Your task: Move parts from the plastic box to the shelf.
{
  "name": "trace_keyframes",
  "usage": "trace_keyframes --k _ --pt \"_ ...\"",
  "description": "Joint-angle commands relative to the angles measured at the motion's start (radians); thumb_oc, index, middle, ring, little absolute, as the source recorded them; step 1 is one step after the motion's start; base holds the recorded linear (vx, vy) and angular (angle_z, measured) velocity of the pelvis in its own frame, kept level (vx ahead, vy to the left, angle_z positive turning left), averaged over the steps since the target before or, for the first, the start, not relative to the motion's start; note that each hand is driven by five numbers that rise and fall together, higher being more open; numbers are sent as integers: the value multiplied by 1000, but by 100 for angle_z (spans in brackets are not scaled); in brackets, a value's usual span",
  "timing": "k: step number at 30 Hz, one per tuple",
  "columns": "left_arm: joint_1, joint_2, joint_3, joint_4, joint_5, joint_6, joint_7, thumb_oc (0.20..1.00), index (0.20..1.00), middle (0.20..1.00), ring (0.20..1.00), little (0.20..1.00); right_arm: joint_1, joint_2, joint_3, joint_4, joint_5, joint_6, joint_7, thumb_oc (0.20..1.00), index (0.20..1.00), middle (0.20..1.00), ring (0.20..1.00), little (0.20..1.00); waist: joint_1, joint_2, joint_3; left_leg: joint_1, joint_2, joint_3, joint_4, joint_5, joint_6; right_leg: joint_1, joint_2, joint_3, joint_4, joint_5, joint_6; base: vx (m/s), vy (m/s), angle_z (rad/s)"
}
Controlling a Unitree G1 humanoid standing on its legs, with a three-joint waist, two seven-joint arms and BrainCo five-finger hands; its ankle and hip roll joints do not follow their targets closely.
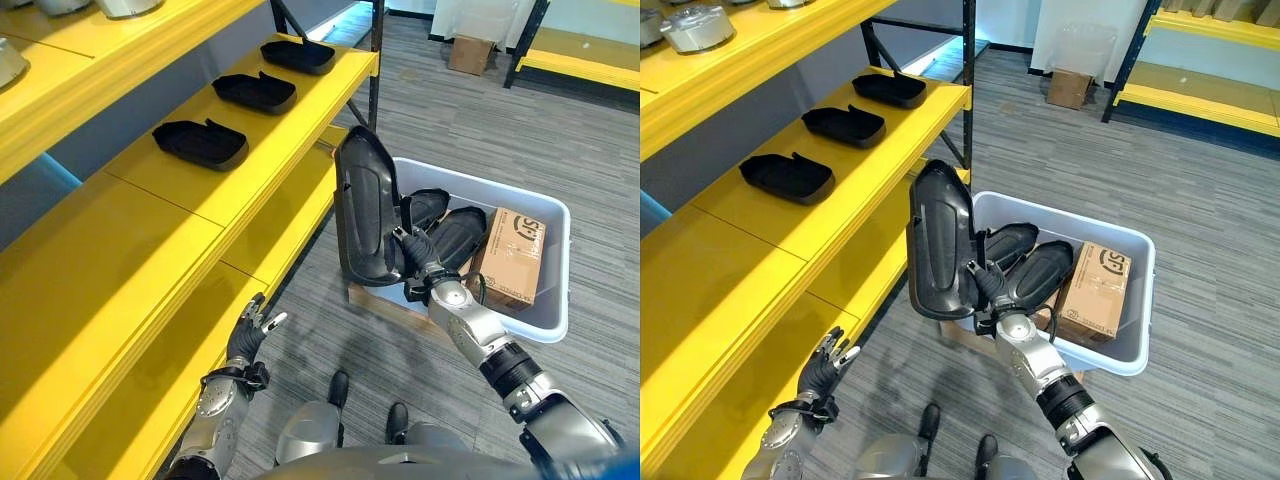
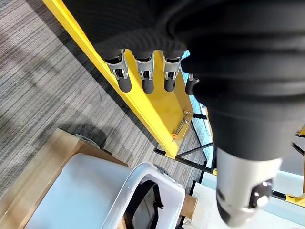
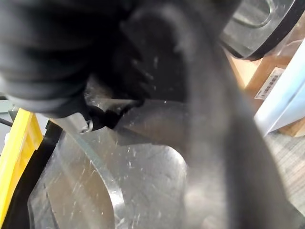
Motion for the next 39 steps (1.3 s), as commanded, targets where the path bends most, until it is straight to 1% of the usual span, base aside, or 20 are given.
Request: trace_keyframes --k 1,2,3,4,5,6,8,10,11,13,14,16,17,18,20,22,24,28,34,39 --pt "-55 41 -2 -68 66 -16 -32 1000 1000 1000 1000 1000 -25 35 -25 -115 -23 -106 -25 200 200 200 200 200 -16 -65 7 18 -103 106 96 -148 73 24 -31 12 -88 71 43 -78 -72 35" --pt "-81 40 -16 -64 74 6 -68 1000 1000 1000 1000 1000 -2 28 -38 -141 -46 -108 -66 200 200 200 200 200 -50 -61 11 5 -63 264 145 -162 54 30 -56 -48 -92 72 43 -66 -7 88" --pt "-94 37 -23 -58 79 10 -81 1000 1000 1000 1000 1000 9 23 -47 -151 -62 -110 -76 200 200 200 200 200 -67 -61 11 8 -39 331 161 -170 47 33 -68 -78 -91 70 42 -29 100 252" --pt "-117 30 -38 -50 76 17 -84 1000 1000 1000 1000 1000 11 12 -61 -160 -86 -102 -62 200 200 200 200 200 -88 -62 13 10 1 375 187 -183 25 44 -88 -108 -83 56 44 -53 288 295" --pt "-142 19 -56 -49 58 7 -58 1000 1000 1000 1000 1000 -21 0 -66 -159 -97 -76 -28 200 200 200 200 200 -96 -63 17 10 61 356 166 -138 3 32 -109 -120 -60 51 31 -7 351 246" --pt "-143 18 -57 -55 47 10 -51 1000 1000 1000 1000 1000 -28 -5 -65 -160 -96 -66 -22 200 200 200 200 200 -95 -61 15 17 86 341 143 -113 -11 33 -112 -118 -55 45 29 14 363 74" --pt "-138 16 -51 -64 39 14 -52 1000 1000 1000 1000 1000 -46 -15 -65 -158 -88 -43 -15 200 200 200 200 200 -90 -59 5 15 152 314 103 -38 -44 34 -120 -120 -47 32 23 97 288 9" --pt "-134 15 -49 -67 39 19 -63 1000 1000 1000 1000 1000 -57 -18 -63 -151 -88 -35 -14 200 200 200 200 200 -93 -53 6 2 229 317 85 46 -71 37 -138 -139 -20 11 14 111 335 7" --pt "-136 14 -49 -62 38 18 -69 1000 1000 1000 1000 1000 -57 -22 -65 -150 -91 -34 -10 200 200 200 200 200 -99 -53 7 10 248 333 83 48 -82 44 -152 -148 -4 -9 18 120 367 8" --pt "-147 10 -57 -40 46 6 -73 1000 1000 1000 1000 1000 -57 -34 -69 -150 -94 -35 2 200 200 200 200 200 -116 -43 10 39 278 399 60 41 -85 30 -192 -192 58 -34 20 122 511 13" --pt "-152 11 -69 -35 50 2 -62 1000 1000 1000 1000 1000 -58 -37 -67 -150 -91 -33 5 200 200 200 200 200 -122 -38 16 45 279 413 66 42 -90 22 -211 -206 97 -49 21 154 602 25" --pt "-154 11 -83 -17 96 -20 -43 1000 1000 1000 1000 1000 -56 -37 -67 -143 -84 -33 10 200 200 200 200 200 -118 -27 22 51 253 408 75 12 -81 17 -226 -216 134 -58 26 158 461 51" --pt "-152 17 -90 -16 100 -26 -42 1000 1000 1000 1000 1000 -55 -40 -68 -140 -91 -37 14 200 200 200 200 200 -113 -22 25 57 233 404 80 -15 -73 15 -237 -220 150 -59 32 211 539 107" --pt "-139 24 -93 -25 114 -23 -22 1000 1000 1000 1000 1000 -51 -36 -70 -135 -101 -35 23 200 200 200 200 200 -98 -9 30 74 191 393 82 -50 -58 22 -255 -226 157 -51 48 199 492 115" --pt "-134 28 -94 -27 112 -28 -18 1000 1000 1000 1000 1000 -51 -33 -67 -136 -107 -33 24 200 200 200 200 200 -92 -6 31 81 176 387 81 -57 -53 27 -262 -228 151 -44 56 132 338 78" --pt "-118 42 -84 -43 102 -35 -11 1000 1000 1000 1000 1000 -59 -23 -51 -141 -110 -10 25 200 200 200 200 200 -73 -4 31 101 144 380 61 -69 -40 33 -280 -231 125 -16 86 89 295 21" --pt "-114 51 -80 -54 96 -39 -5 1000 1000 1000 1000 1000 -70 -19 -41 -141 -117 -2 31 200 200 200 200 200 -61 -6 35 105 134 378 51 -71 -34 37 -292 -237 107 2 102 34 189 27" --pt "-114 74 -62 -66 83 -53 -8 1000 1000 1000 1000 1000 -118 3 -15 -135 -131 -11 22 200 200 200 200 200 -16 -25 52 87 113 371 63 -94 -9 47 -319 -256 69 46 133 -3 202 16" --pt "-133 103 -68 -98 105 -42 -40 1000 1000 1000 1000 1000 -193 31 -9 -111 -128 -10 -10 200 200 200 200 200 51 -58 80 42 87 370 105 -123 23 90 -347 -290 58 61 146 -58 137 21" --pt "-149 102 -76 -95 98 -25 -57 1000 1000 1000 1000 1000 -210 40 -11 -77 -100 30 -9 200 200 200 200 200 80 -84 75 21 52 347 134 -156 56 116 -361 -284 88 81 155 -17 141 15"
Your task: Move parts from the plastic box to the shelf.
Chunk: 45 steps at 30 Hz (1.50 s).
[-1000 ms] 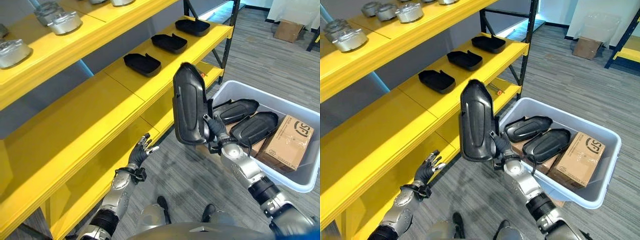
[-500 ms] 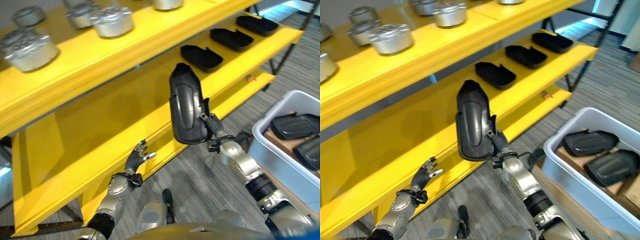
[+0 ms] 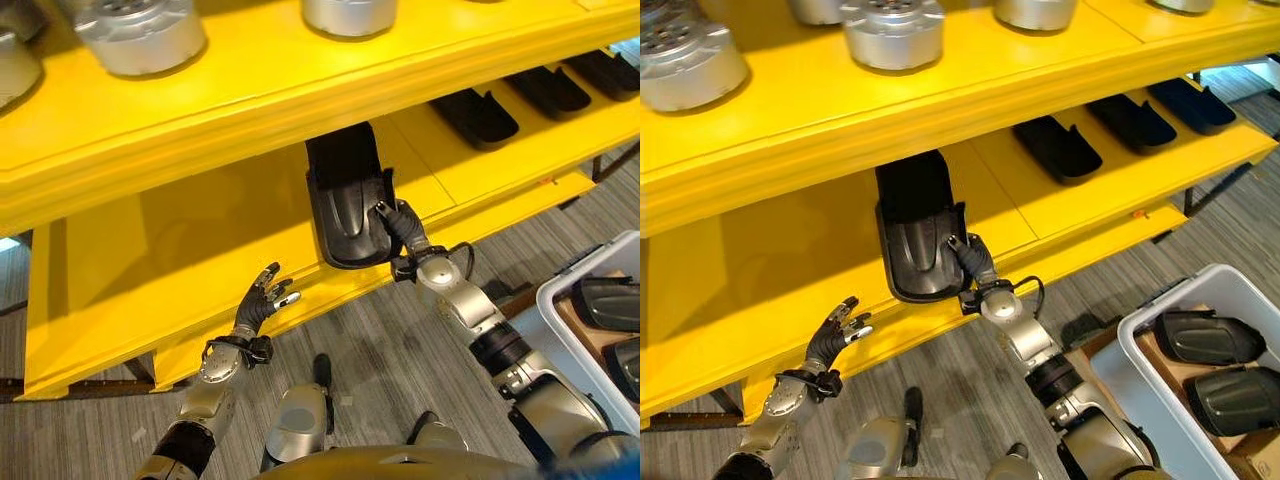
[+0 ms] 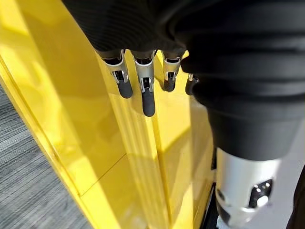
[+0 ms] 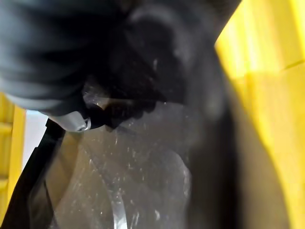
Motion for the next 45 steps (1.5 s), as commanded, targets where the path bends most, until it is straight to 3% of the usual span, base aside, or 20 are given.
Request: trace_keyframes --k 1,4,7,8,11,13,16,20,25,27,33,35,37,40,45 --pt "-21 13 -18 -54 26 -25 -29 1000 1000 1000 1000 1000 -71 -11 -13 -13 21 -36 -1 200 200 200 200 200 26 17 -12 76 21 32 -30 -53 17 22 -22 -8 113 56 16 12 156 12" --pt "-29 14 -49 -48 97 -23 -27 1000 1000 1000 1000 1000 -79 -12 -18 26 20 -53 6 200 200 200 200 200 27 7 -12 92 -9 3 -39 -80 52 -12 -30 37 226 91 23 35 154 17" --pt "-48 8 -90 -28 89 -20 -38 1000 1000 1000 1000 1000 -83 -43 -20 34 51 -46 -14 200 200 200 200 200 -25 10 -14 109 -36 -57 -72 -74 75 -102 111 157 207 48 -6 13 60 38" --pt "-54 7 -100 -27 94 -18 -38 1000 1000 1000 1000 1000 -83 -52 -22 33 51 -45 -16 200 200 200 200 200 -38 8 -14 116 -43 -70 -79 -75 77 -127 136 178 183 43 -8 31 -51 77" --pt "-77 5 -118 -22 76 -13 -19 1000 1000 1000 1000 1000 -101 -67 -31 52 63 -56 6 200 200 200 200 200 -54 -16 -10 121 -51 -77 -88 -86 72 -182 138 211 54 124 11 2 -101 51" --pt "-82 1 -139 -11 78 -15 -15 1000 1000 1000 1000 1000 -105 -77 -47 65 71 -50 4 200 200 200 200 200 -77 -33 -6 136 -59 -110 -88 -104 70 -220 133 297 -38 203 38 87 -163 36" --pt "-72 12 -155 -11 83 -27 -28 1000 1000 1000 1000 1000 -99 -103 -71 90 85 -35 23 200 200 200 200 200 -86 -41 -5 143 -49 -141 -77 -115 58 -213 139 348 -78 211 44 86 -176 49" --pt "-69 26 -139 -35 73 -12 -31 1000 1000 1000 1000 1000 -98 -124 -81 106 78 -36 52 200 200 200 200 200 -82 -52 -2 135 -38 -162 -64 -117 39 -188 150 353 -114 190 46 20 -182 63" --pt "-78 30 -128 -35 64 1 -36 1000 1000 1000 1000 1000 -114 -124 -59 111 82 -24 34 200 200 200 200 200 -72 -61 8 128 -16 -166 -67 -105 20 -163 163 327 -120 161 37 25 -238 24" --pt "-53 4 -111 -52 29 9 -19 1000 1000 1000 1000 1000 -127 -133 -56 116 61 10 17 200 200 200 200 200 -63 -54 5 148 23 -138 -92 -77 -12 -123 180 266 -121 118 7 113 -292 17" --pt "-56 -11 -110 -77 -18 29 -4 1000 1000 1000 1000 1000 -181 -170 -64 145 46 67 -13 200 200 200 200 200 -60 -35 22 119 83 -108 -106 -22 -55 -120 211 210 -89 60 -39 -1 -167 16" --pt "-72 -16 -120 -78 -12 39 -17 1000 1000 1000 1000 1000 -208 -191 -77 171 47 75 -30 200 200 200 200 200 -69 -21 35 105 123 -57 -114 14 -79 -126 215 174 -76 45 -51 -61 -126 32" --pt "-102 -32 -132 -66 -7 53 -57 1000 1000 1000 1000 1000 -213 -217 -106 176 51 81 -64 200 200 200 200 200 -104 0 44 104 184 90 -118 37 -111 -127 195 106 -61 27 -49 -46 -61 50" --pt "-158 -48 -160 -46 1 56 -81 1000 1000 1000 1000 1000 -235 -262 -138 180 32 84 -67 200 200 200 200 200 -151 26 68 87 218 201 -114 63 -134 -150 174 59 -30 14 -50 -142 6 128" --pt "-260 -59 -207 -24 -7 60 -65 1000 1000 1000 1000 1000 -335 -331 -175 236 -19 66 -43 200 200 200 200 200 -180 67 129 48 203 238 -93 62 -128 -229 131 41 76 -21 -48 -143 81 78"
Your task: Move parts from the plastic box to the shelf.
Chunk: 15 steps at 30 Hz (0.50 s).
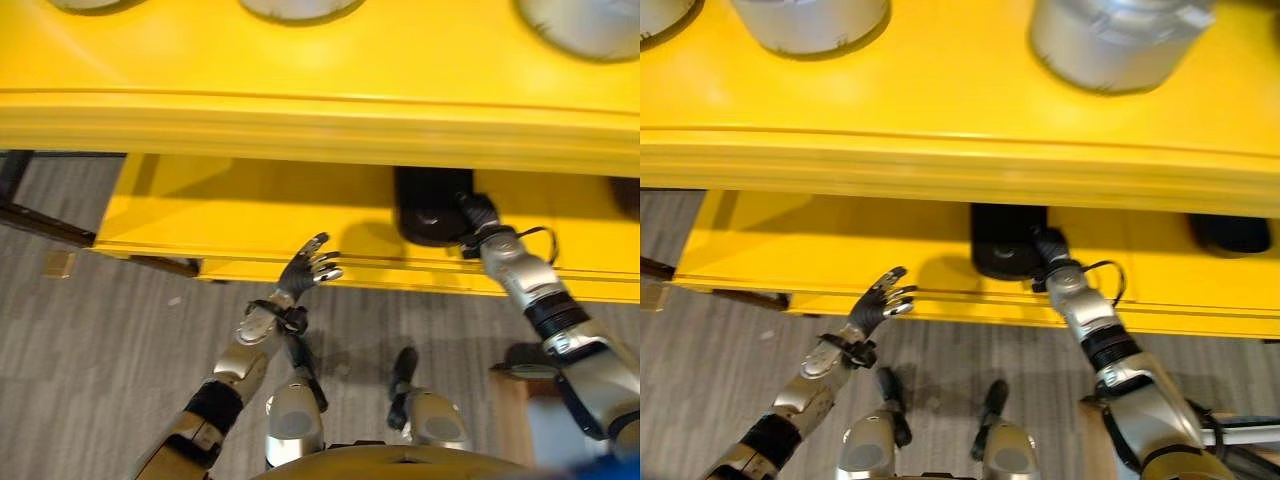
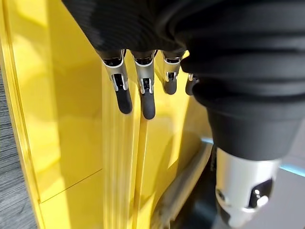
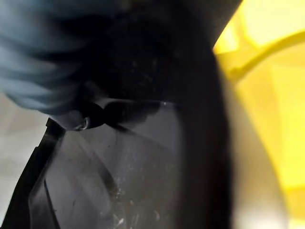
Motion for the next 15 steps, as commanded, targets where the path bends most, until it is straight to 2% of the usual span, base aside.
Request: trace_keyframes --k 1,3,4,6,7,10,15 --pt "15 27 -32 -3 4 24 12 1000 1000 1000 1000 1000 -154 32 -30 -16 -51 -74 5 200 200 200 200 200 18 -31 6 54 42 -41 62 -89 -70 -79 13 43 142 -85 -8 -56 49 15" --pt "8 44 -37 -20 -3 45 23 1000 1000 1000 1000 1000 -191 13 -30 -2 -63 -79 -2 200 200 200 200 200 23 -23 24 42 19 -64 92 -116 -55 -98 6 60 169 -93 -7 -13 39 21" --pt "12 50 -39 -28 -13 49 31 1000 1000 1000 1000 1000 -207 6 -23 4 -59 -74 -1 200 200 200 200 200 30 -23 33 29 10 -97 121 -129 -52 -108 5 78 178 -93 -9 -4 44 5" --pt "33 58 -38 -54 -35 50 65 1000 1000 1000 1000 1000 -258 3 11 40 -67 -80 16 200 200 200 200 200 59 -30 52 -26 -4 -245 218 -159 -50 -136 11 149 191 -89 -15 -17 141 -45" --pt "78 80 -19 -111 -56 51 86 1000 1000 1000 1000 1000 -305 -6 39 71 -55 -68 14 200 200 200 200 200 78 -24 64 -20 -12 -267 179 -168 -38 -154 18 170 192 -89 -11 4 203 -97" --pt "93 92 -15 -106 -78 28 60 1000 1000 1000 1000 1000 -348 -31 40 134 -29 -61 11 200 200 200 200 200 79 -24 79 -36 -17 -260 213 -190 -31 -175 21 174 211 -93 -14 -28 98 -71" --pt "94 86 -33 -126 -97 17 67 1000 1000 1000 1000 1000 -368 -54 40 181 2 -27 8 200 200 200 200 200 75 -23 80 -70 -26 -253 250 -211 -23 -218 17 182 250 -102 -14 -57 25 0"
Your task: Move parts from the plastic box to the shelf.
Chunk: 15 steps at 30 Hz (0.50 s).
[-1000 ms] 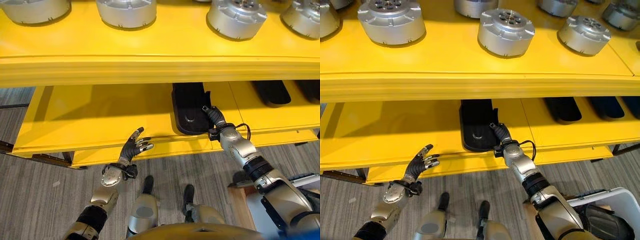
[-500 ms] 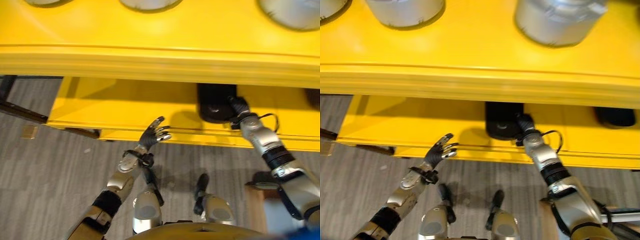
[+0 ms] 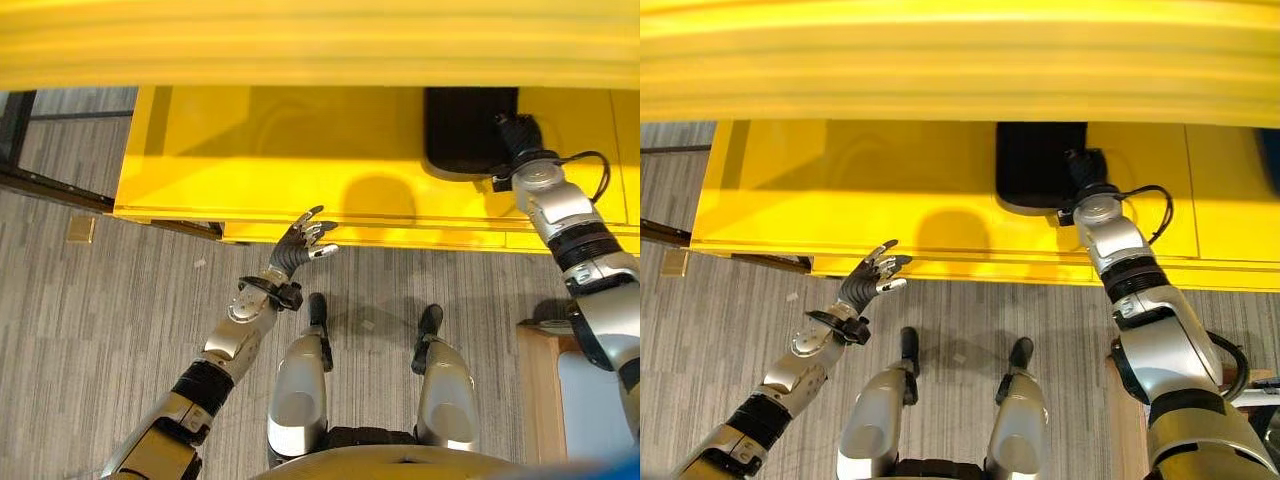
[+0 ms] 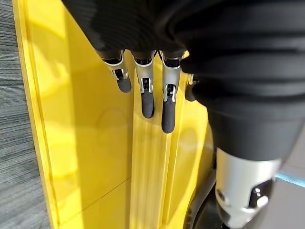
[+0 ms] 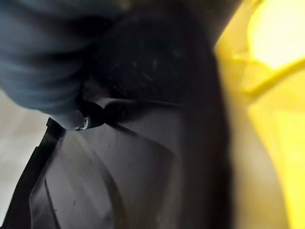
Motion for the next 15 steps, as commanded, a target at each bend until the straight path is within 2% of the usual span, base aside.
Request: trace_keyframes --k 1,6,12,15 --pt "64 -29 -61 -19 -23 2 -1 1000 1000 1000 1000 1000 -106 -36 8 2 36 -13 -8 200 200 200 200 200 1 15 -9 23 27 45 83 -106 15 -46 86 -8 92 -88 -55 -68 5 0" --pt "56 -48 -74 -28 -47 21 -2 1000 1000 1000 1000 1000 -116 -49 5 46 60 23 -3 200 200 200 200 200 -5 10 -9 -11 27 60 125 -125 20 -84 87 -5 131 -101 -57 -69 5 -3" --pt "33 -61 -104 -42 -50 56 2 1000 1000 1000 1000 1000 -157 -93 29 117 22 1 18 200 200 200 200 200 -4 -5 -9 -85 54 83 245 -175 36 -149 65 -5 238 -133 -61 -94 -6 -10" --pt "29 -53 -115 -46 -46 68 14 1000 1000 1000 1000 1000 -172 -110 38 131 44 9 5 200 200 200 200 200 -6 -15 -9 -103 58 73 283 -193 43 -159 76 12 265 -144 -66 -29 -64 -10"
